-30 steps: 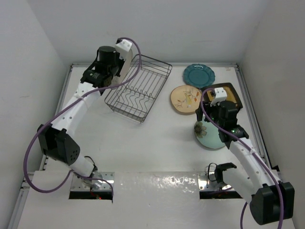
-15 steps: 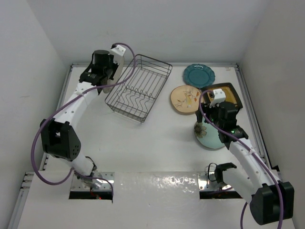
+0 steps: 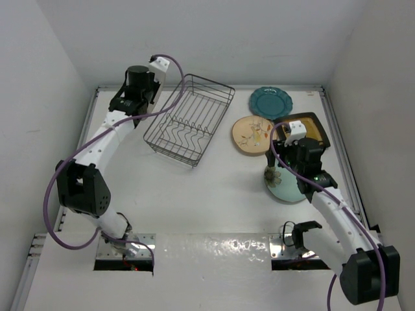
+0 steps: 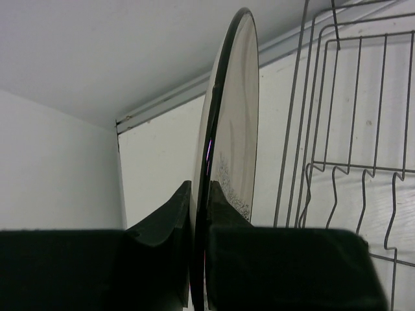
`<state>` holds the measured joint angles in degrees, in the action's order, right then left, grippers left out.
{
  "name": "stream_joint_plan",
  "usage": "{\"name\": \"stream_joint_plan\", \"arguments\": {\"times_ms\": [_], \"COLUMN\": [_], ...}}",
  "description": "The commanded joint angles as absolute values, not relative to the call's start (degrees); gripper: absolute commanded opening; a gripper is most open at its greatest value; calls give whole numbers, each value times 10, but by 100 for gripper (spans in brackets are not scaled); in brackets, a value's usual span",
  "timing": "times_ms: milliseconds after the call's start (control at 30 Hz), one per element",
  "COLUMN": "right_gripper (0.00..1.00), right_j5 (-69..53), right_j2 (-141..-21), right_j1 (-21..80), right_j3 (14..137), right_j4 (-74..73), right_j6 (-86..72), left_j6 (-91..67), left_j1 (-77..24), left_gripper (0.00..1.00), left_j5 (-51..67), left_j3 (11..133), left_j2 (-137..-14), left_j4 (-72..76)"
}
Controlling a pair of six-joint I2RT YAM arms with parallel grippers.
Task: Load the plates into the dish rack
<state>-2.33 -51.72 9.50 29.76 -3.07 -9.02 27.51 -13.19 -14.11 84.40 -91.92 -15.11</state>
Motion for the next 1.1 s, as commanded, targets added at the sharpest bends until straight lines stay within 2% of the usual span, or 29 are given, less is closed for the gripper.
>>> {"name": "stream_joint_plan", "arguments": {"times_ms": [0, 167, 300, 833, 1067], "right_gripper": [74, 74, 74, 74, 74], "right_j5": [-34, -38, -40, -38, -40], "right_j2": [-522, -523, -526, -524, -523], "right_j1": [95, 95, 95, 95, 95], "right_j3": [301, 301, 302, 300, 299], "right_j4": [-11, -12, -13, -21, -18], "right_j6": [-84, -82, -81, -76, -74], "left_j6": [271, 225, 214, 231, 254], "left_j1": [-132, -132, -132, -132, -132], "left_gripper": [0, 0, 0, 0, 0], "left_j5": [-145, -35, -8, -4, -40], "left_j3": [902, 898, 904, 867, 839], "left_j2": [-866, -848, -847, -907, -917], "left_j4": [-69, -119, -132, -130, -106]}}
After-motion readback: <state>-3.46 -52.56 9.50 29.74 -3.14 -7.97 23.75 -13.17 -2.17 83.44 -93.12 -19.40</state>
